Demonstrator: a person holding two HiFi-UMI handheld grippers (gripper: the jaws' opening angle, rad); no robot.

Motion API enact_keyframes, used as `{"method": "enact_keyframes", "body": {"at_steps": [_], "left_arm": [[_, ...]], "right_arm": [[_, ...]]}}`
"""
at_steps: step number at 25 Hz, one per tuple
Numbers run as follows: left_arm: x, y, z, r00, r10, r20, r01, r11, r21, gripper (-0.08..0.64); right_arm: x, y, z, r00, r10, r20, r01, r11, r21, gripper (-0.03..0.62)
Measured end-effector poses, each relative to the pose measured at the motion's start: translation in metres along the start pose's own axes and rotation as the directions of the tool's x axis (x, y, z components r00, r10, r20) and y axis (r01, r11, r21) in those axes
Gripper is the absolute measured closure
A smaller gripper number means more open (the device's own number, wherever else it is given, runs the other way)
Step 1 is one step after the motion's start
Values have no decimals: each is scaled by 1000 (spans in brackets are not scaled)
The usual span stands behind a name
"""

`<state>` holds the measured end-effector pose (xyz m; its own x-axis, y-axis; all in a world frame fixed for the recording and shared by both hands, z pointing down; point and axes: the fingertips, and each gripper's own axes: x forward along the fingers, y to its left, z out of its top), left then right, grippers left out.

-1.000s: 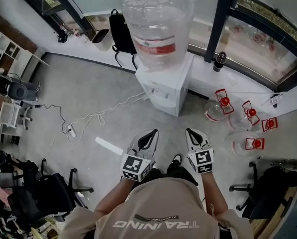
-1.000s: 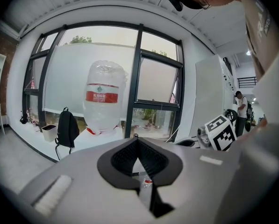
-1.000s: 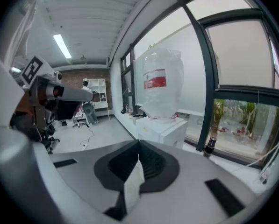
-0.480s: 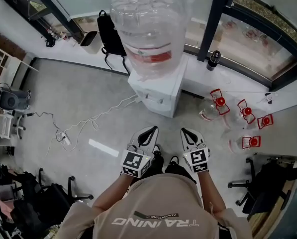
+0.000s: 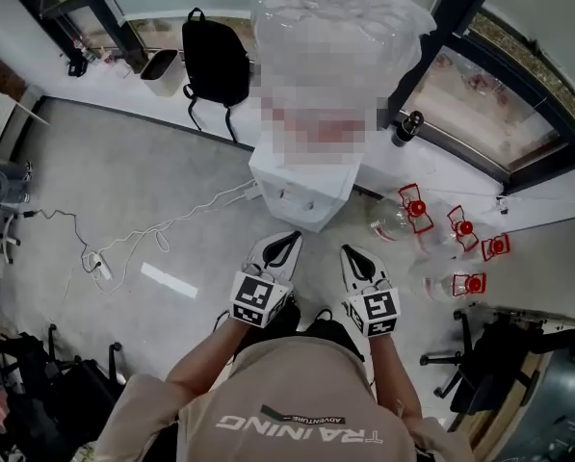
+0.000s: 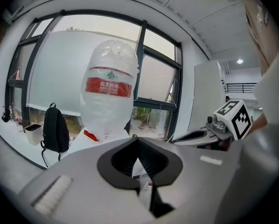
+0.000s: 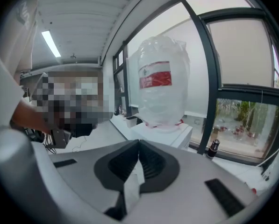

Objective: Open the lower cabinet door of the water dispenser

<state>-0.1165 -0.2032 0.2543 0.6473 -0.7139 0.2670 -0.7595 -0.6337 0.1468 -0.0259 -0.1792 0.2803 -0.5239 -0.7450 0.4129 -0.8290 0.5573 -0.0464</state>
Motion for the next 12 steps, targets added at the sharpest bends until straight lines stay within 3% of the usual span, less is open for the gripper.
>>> {"method": "enact_keyframes", "body": {"at_steps": [12], "left_arm": [[-7, -5, -26, 999, 43, -24, -44, 998, -38, 552]], "right_arm": [[-14, -4, -38, 998, 14, -65, -15, 1000, -15, 581]]}}
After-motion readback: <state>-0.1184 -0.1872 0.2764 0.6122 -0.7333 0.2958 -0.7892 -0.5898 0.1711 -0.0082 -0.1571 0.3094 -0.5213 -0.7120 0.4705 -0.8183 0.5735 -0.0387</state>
